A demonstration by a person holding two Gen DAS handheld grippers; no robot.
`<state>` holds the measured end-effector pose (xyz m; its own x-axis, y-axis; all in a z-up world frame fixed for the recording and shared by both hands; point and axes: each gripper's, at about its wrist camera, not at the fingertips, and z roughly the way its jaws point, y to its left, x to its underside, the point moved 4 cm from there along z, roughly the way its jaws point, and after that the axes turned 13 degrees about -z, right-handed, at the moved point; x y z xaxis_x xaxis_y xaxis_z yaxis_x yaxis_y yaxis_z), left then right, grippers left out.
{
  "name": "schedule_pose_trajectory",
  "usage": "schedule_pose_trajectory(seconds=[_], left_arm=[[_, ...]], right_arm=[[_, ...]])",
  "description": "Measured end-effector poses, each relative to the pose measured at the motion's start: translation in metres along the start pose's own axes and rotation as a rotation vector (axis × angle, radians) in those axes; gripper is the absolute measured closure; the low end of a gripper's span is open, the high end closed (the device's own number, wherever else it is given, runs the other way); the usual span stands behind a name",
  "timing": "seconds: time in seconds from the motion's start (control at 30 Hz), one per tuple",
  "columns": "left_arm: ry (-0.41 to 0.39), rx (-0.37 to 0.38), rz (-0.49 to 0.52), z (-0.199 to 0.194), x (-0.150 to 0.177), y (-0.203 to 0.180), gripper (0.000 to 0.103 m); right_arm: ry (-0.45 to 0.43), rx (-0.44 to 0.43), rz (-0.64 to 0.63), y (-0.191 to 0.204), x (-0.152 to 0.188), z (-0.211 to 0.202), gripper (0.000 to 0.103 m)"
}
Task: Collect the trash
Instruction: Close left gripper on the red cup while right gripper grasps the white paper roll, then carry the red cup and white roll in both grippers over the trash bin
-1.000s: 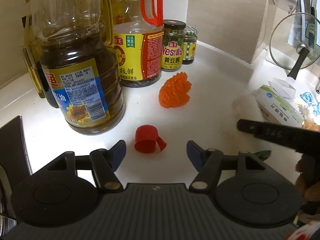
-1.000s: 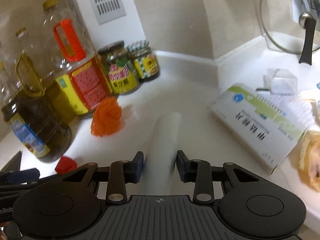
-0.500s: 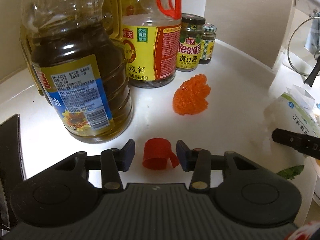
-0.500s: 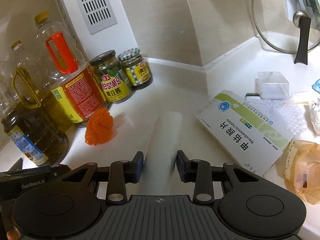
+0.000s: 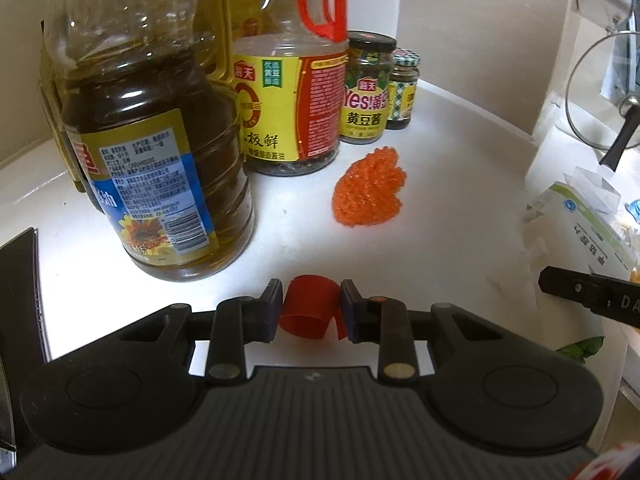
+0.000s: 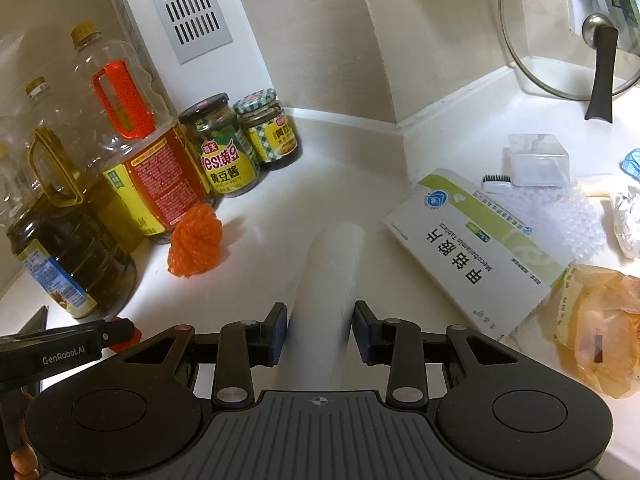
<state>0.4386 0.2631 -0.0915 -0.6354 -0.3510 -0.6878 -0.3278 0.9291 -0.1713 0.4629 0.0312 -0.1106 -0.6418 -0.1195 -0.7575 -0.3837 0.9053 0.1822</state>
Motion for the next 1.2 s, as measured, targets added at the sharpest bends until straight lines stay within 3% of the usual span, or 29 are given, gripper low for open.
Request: schedule_pose_trajectory(seconds=[0.6, 1.2], left_arm=[[-0.013, 0.089, 0.043, -0.060, 0.036, -0.049, 0.075], [-0.029, 0.148, 0.086, -0.142, 0.119, -0.128, 0.075]], right_arm=[[-0.016, -0.014, 0.013, -0.018, 0.027, -0.060, 0.067], [-0.051, -0.043, 0.018, -0.060, 0.088, -0.172, 0.067]])
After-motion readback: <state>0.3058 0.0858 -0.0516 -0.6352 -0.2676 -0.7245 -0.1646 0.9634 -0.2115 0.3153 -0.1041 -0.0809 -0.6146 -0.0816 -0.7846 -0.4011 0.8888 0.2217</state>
